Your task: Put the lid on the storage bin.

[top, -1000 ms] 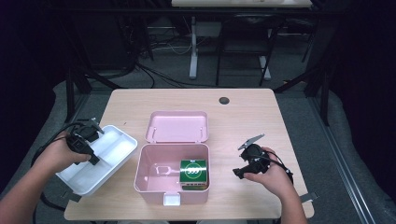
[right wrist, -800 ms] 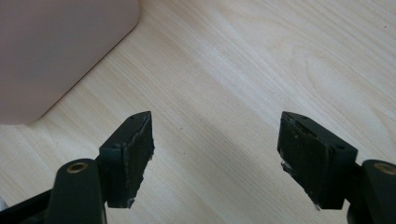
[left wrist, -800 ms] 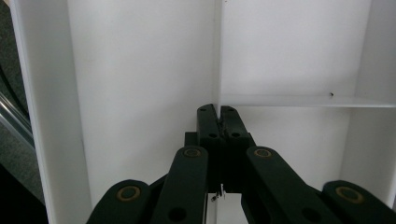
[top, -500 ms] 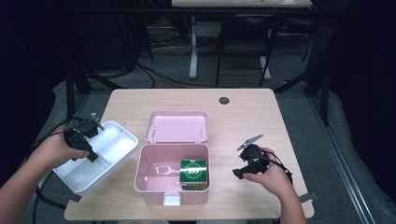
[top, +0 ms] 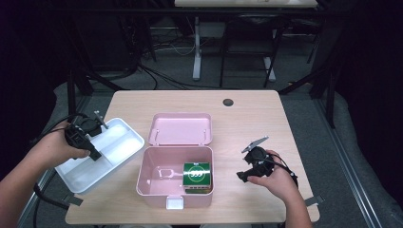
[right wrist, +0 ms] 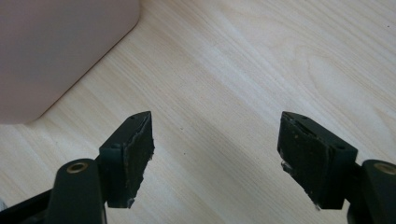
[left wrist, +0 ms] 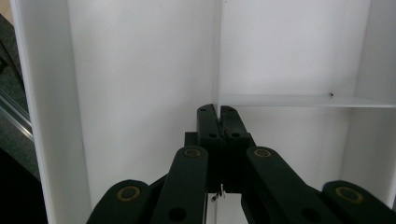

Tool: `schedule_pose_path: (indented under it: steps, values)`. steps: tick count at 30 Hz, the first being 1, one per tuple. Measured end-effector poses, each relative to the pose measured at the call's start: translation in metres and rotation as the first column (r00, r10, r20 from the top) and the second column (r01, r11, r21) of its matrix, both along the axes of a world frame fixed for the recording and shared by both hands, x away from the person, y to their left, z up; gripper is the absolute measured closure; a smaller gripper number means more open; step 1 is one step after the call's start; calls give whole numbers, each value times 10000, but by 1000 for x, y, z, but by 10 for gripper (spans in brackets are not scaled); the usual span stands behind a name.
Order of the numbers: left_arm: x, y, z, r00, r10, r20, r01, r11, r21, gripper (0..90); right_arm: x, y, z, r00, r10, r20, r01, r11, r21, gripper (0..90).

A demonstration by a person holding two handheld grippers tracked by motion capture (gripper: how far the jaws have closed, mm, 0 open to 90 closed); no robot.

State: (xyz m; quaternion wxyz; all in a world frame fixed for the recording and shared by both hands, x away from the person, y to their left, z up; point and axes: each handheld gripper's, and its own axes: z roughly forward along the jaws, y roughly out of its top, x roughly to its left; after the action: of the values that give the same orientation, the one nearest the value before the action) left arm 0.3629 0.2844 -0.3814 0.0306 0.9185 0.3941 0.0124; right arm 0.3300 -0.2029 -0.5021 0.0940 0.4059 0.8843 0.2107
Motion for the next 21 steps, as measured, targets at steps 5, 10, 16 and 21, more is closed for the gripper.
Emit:
schedule_pose_path:
  steps: [5,10,16,21]
  values:
    - [-3,-4,9,9995,-255,179,256,9997,-36,892,0,0,0,10000,-13,-9,13,10000,-8,267]
    - [-5,-11,17,9987,-460,218,462,9989,-77,893,0,0,-1,10000,-52,84,52,10000,84,267]
    - [-6,-29,16,9950,-967,238,975,9946,-342,892,0,0,-2,9999,-56,109,55,9999,90,267]
    - [-5,-46,17,9867,-1606,261,1610,9869,-129,892,0,0,-2,9999,-81,69,81,10000,51,267]
